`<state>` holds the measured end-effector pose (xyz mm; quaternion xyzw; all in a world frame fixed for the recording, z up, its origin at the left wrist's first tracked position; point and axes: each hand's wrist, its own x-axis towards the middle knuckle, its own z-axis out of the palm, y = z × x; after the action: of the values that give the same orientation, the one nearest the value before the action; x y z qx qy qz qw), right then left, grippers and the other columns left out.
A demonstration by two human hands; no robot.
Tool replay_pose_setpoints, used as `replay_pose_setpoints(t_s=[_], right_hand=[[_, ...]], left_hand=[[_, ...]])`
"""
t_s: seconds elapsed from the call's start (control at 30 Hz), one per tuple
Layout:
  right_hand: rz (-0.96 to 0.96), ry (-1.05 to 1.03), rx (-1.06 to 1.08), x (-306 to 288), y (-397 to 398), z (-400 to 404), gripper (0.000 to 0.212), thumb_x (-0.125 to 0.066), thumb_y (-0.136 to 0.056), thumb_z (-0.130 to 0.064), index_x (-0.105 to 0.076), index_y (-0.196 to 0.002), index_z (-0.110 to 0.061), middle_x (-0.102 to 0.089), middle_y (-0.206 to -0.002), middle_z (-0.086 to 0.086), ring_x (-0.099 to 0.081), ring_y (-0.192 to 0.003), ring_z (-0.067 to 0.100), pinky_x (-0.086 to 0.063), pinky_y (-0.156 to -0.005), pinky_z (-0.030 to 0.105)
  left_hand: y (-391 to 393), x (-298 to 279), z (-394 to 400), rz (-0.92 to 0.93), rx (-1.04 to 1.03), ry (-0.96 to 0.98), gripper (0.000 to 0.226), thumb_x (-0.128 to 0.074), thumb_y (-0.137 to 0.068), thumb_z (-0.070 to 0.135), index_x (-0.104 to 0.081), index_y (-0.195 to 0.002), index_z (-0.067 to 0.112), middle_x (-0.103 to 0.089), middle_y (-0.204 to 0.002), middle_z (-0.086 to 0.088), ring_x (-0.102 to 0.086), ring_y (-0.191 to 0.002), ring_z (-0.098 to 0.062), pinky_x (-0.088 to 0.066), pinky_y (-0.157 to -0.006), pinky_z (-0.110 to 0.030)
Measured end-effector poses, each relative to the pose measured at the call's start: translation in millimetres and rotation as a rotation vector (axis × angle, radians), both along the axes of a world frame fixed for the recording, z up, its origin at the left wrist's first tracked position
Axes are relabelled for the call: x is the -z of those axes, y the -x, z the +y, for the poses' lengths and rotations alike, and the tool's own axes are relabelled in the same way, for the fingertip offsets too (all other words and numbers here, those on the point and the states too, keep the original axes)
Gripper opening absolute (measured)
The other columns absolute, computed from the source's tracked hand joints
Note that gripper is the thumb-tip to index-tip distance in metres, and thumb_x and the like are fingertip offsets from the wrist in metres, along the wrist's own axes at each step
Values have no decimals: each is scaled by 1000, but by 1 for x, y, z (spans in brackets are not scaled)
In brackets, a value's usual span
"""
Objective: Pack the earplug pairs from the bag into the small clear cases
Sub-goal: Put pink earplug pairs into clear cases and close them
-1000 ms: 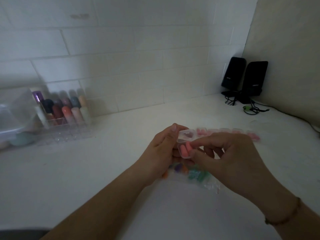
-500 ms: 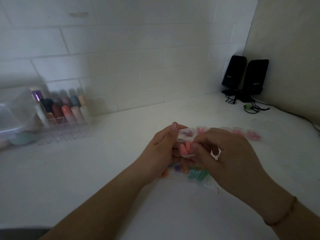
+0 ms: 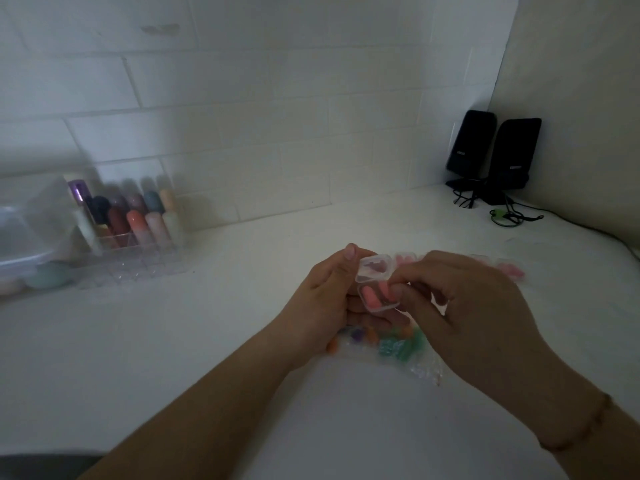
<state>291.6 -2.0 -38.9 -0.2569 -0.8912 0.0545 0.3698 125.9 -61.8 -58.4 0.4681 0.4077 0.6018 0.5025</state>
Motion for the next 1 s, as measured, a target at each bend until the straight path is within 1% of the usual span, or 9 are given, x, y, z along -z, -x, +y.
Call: replay_pose_setpoints(t_s=[0.2, 0.3, 0.37, 0.47, 0.6, 0.73, 0.9, 0.93, 1.0], right_hand=[[-9, -36, -66, 0, 1, -3, 19, -51, -86, -35, -67, -81, -26, -43, -67, -17, -41, -64, 4, -34, -57, 19], [32, 2, -103, -1, -1, -2, 17, -56, -84, -36, -70, -80, -27, -50, -64, -16, -46, -60, 6, -38, -57, 22], [163, 76, -93, -4, -4, 0, 10, -61, -83, -31, -70, -79, -28, -54, -62, -13, -50, -57, 9, -40, -55, 19], [358, 192, -32, -8, -8, 7, 8, -61, -87, -28, -66, -80, -30, -62, -71, -9, -54, -59, 7, -39, -53, 8], [148, 219, -2, -2, -5, 10, 21, -49, -87, -58, -63, -93, -43, -59, -84, -22, -55, -77, -2, -40, -62, 7], [102, 220, -62, 4, -1, 8, 23, -57, -85, -58, -71, -95, -42, -57, -92, -22, -53, -87, -2, -35, -64, 8], [215, 342, -100, -1, 2, 8, 10, -62, -84, -48, -70, -86, -42, -64, -94, -21, -57, -86, 3, -36, -66, 5], [290, 395, -103, -4, -1, 12, 13, -62, -84, -50, -71, -87, -40, -67, -93, -20, -60, -81, 3, -38, -63, 7], [484, 500, -95, -9, -10, 29, 17, -63, -86, -45, -72, -93, -33, -72, -84, -16, -61, -63, -1, -42, -54, 8]], left_hand=[[1, 2, 1, -4, -18, 3, 57, -41, -88, 57, -57, -106, 5, -69, -78, -16, -69, -61, -26, -52, -51, -26], [1, 1, 1, 10, -45, 7, 55, -45, -85, 57, -58, -106, 8, -70, -83, -16, -69, -69, -29, -58, -64, -35], [2, 0, 1, 20, -48, 5, 40, -47, -91, 43, -57, -108, 8, -70, -89, -16, -69, -74, -29, -58, -72, -38], [6, -5, -1, 70, -39, -24, 24, -57, -94, 15, -57, -117, 9, -71, -100, -15, -68, -75, -24, -55, -68, -30], [1, -3, -4, 299, -49, -141, 56, -59, -93, 13, -36, -141, 28, -72, -99, -12, -67, -84, -32, -53, -74, -49], [1, 3, -5, 343, 3, -225, 79, -51, -93, -3, -9, -152, 27, -70, -110, -12, -69, -90, -20, -53, -78, -29], [-2, 5, -2, 353, -133, -257, 66, -64, -87, 3, -37, -142, 28, -72, -106, -12, -68, -101, -35, -54, -90, -52], [-1, 6, -2, 435, -199, -266, 61, -69, -85, 12, -44, -137, 29, -72, -108, -7, -68, -99, -31, -54, -89, -51], [4, 7, -2, 680, -290, -247, 59, -76, -76, 39, -51, -130, 38, -64, -120, 12, -61, -111, -11, -53, -88, -29]])
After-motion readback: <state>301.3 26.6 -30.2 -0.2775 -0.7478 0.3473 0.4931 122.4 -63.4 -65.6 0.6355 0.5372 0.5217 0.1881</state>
